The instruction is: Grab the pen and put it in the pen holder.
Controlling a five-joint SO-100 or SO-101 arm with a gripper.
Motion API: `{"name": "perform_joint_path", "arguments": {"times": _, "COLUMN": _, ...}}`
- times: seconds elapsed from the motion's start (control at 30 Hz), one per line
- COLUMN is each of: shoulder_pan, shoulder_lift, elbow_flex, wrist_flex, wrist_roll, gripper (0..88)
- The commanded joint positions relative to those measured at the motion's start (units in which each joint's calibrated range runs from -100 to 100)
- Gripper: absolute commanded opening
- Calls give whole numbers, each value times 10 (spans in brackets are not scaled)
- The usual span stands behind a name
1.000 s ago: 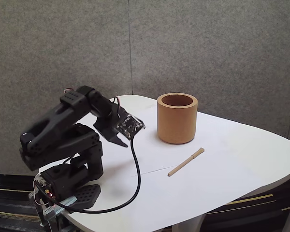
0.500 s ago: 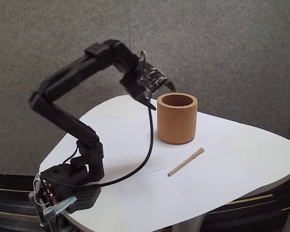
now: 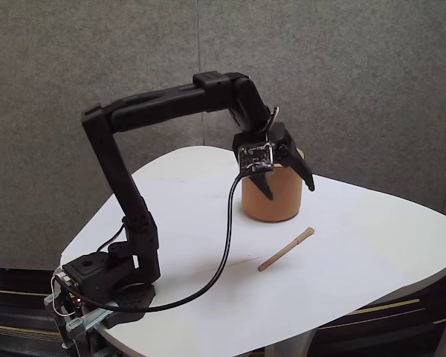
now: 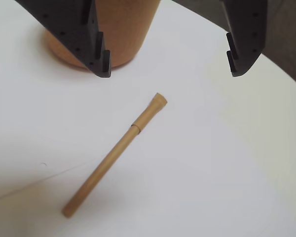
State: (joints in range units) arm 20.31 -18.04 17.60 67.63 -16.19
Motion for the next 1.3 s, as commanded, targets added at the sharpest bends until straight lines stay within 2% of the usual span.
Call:
{"name": "perform_joint_path", "arguments": {"times": 0.0, "shoulder_pan": 9, "shoulder_lift": 35, "elbow_flex": -36, "wrist_flex": 1, "wrist_roll": -68, "gripper": 337}}
{"name": "perform_joint_path", "arguments": {"times": 0.17, "shoulder_pan": 16, "shoulder_lift": 91, "elbow_flex": -36, "wrist_flex": 2, "wrist_roll": -144, "gripper": 337}}
{"name": "perform_joint_path", "arguments": {"times": 0.3, "shoulder_pan": 11, "shoulder_lift": 122, "elbow_flex": -36, "wrist_flex": 3, "wrist_roll": -172, "gripper": 337}}
{"name": "perform_joint_path", "arguments": {"times": 0.57, "shoulder_pan": 1, "shoulder_lift": 225, "elbow_flex": -41, "wrist_flex": -3, "wrist_roll": -174, "gripper": 337}}
{"name": "perform_joint_path", "arguments": {"times": 0.8, "shoulder_pan": 1, "shoulder_lift": 305, "elbow_flex": -136, "wrist_flex": 1, "wrist_roll": -174, "gripper": 337}}
{"name": "perform_joint_path", "arguments": {"times": 1.27, "shoulder_pan": -24, "shoulder_lift": 366, "elbow_flex": -149, "wrist_flex": -2, "wrist_roll": -171, "gripper": 337}}
